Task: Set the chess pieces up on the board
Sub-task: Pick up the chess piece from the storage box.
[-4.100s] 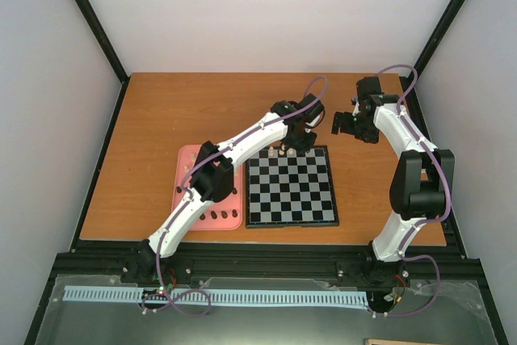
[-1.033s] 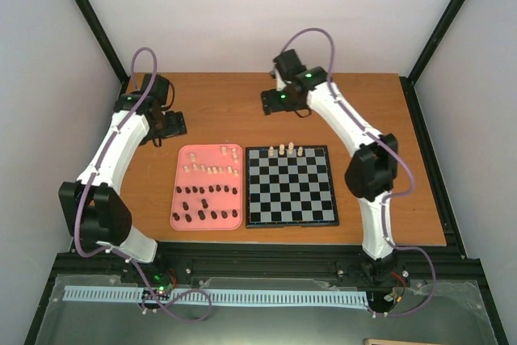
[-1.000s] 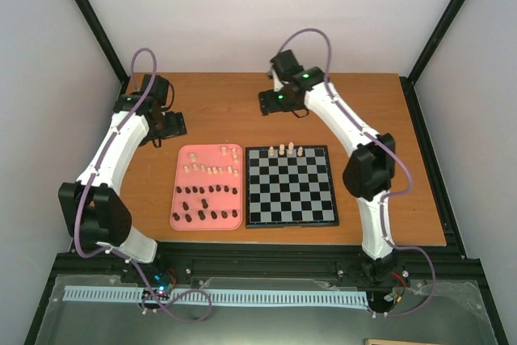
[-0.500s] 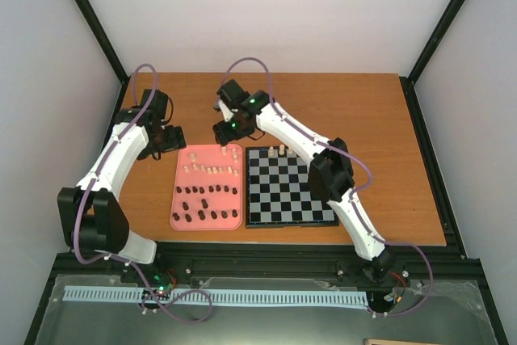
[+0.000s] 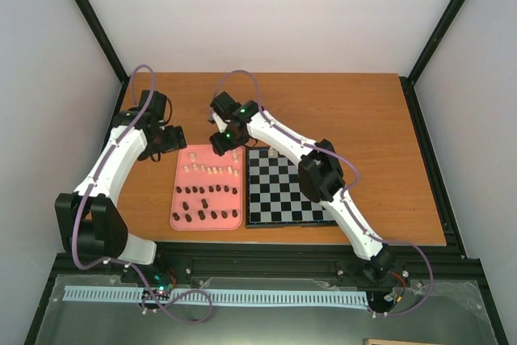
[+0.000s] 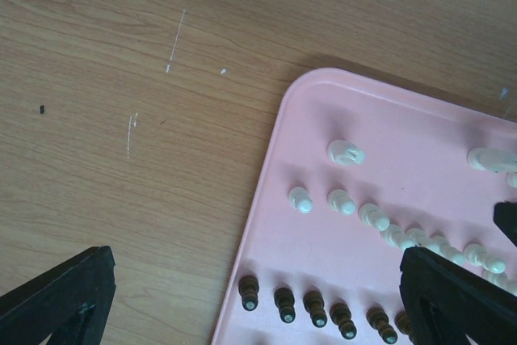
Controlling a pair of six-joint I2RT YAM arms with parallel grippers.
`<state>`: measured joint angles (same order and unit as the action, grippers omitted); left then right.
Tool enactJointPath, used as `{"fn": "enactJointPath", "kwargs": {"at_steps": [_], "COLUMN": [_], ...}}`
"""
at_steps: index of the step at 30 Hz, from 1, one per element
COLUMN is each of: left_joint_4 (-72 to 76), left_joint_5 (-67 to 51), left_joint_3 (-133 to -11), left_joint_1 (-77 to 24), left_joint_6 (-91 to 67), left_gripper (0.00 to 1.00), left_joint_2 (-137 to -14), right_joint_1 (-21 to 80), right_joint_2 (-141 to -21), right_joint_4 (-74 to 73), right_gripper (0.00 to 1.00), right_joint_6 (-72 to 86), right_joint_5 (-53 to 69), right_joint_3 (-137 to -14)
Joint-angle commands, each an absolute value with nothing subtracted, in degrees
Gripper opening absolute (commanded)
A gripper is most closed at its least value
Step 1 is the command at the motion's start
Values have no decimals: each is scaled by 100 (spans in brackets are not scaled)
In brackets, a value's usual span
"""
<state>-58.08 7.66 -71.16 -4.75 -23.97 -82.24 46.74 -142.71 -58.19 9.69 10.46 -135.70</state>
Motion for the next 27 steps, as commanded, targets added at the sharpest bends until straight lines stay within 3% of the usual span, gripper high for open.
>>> {"fn": "enactJointPath", "kwargs": {"at_steps": [1, 18, 27], "left_joint_4": [-5692, -5695, -5669], "left_joint_5": [662, 563, 553], "left_joint_3": [-7138, -7104, -7075], "left_joint_1": [-420, -416, -416], "left_joint_6": [-2381, -2325, -2312], "left_gripper": [98, 98, 98], "left_joint_2": [-7989, -7988, -7998], "right_joint_1": [4692, 4685, 4680], "right_joint_2": [-14451, -14893, -14965], "right_joint_4": [-5584, -5504, -5558], "right_gripper": [66, 57, 42], "right_joint_6": [804, 782, 766], "right_joint_5": [778, 668, 648], "right_joint_3": [-13801, -14137, -14167]}}
